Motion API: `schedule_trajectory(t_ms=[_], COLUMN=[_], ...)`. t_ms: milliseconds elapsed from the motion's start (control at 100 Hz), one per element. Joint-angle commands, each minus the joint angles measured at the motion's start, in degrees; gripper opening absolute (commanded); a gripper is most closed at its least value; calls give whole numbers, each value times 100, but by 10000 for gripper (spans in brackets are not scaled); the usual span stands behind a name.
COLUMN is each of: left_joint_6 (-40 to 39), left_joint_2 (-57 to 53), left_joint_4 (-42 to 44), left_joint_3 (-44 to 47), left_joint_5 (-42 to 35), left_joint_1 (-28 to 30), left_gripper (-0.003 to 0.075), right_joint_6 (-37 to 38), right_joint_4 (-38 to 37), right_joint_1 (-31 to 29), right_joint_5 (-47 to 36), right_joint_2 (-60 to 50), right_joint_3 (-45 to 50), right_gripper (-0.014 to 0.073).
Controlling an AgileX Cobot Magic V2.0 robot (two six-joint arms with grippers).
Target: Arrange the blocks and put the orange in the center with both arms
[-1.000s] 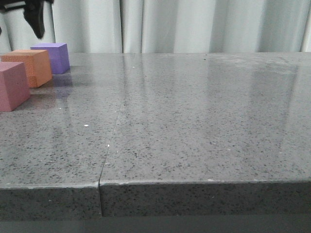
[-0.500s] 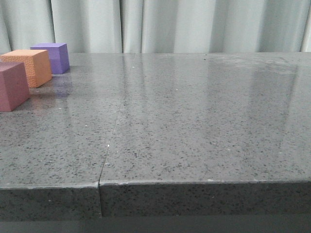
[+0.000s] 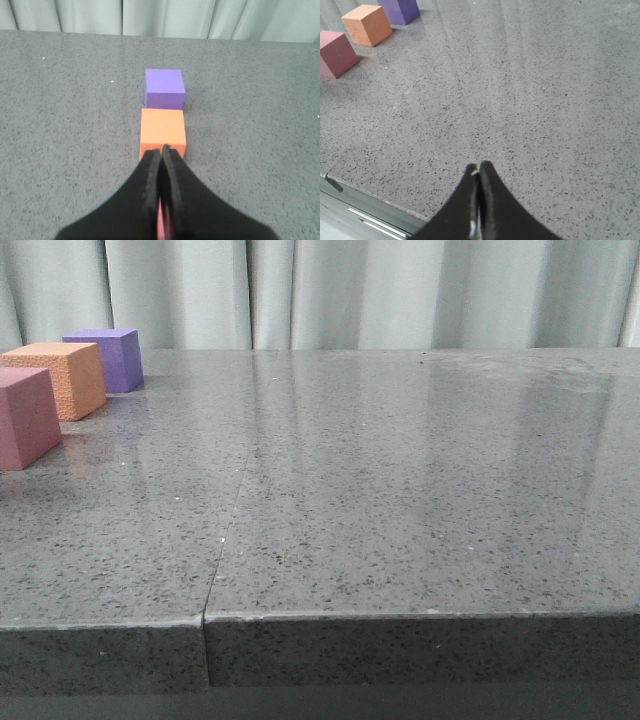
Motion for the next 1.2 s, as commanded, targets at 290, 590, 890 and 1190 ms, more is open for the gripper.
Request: schedule_trajectory(t_ms=[290,590,890,1190], left_joint_6=[-46,-46,894,2551], left_joint_2=[-1223,-2062,-2776,-3442], left_joint_4=[-26,-26,-453,-1593], left_joint_3=[777,1779,2964,3818], left_joint_5=[-102,-153,-1231,-2717], left_joint_1=[9,9,53,778], left_gripper=[-20,-20,-20,-20], right_joint_6=[-66,-66,-66,-66], right_joint_4=[-12,-12,-12,-12], right_joint_1=[16,16,16,16], right_joint_5=[-418,-418,-418,-418], right_joint_2=[29,29,29,29], right_joint_3=[-141,-141,-141,-141], right_gripper=[-69,-69,-69,-69])
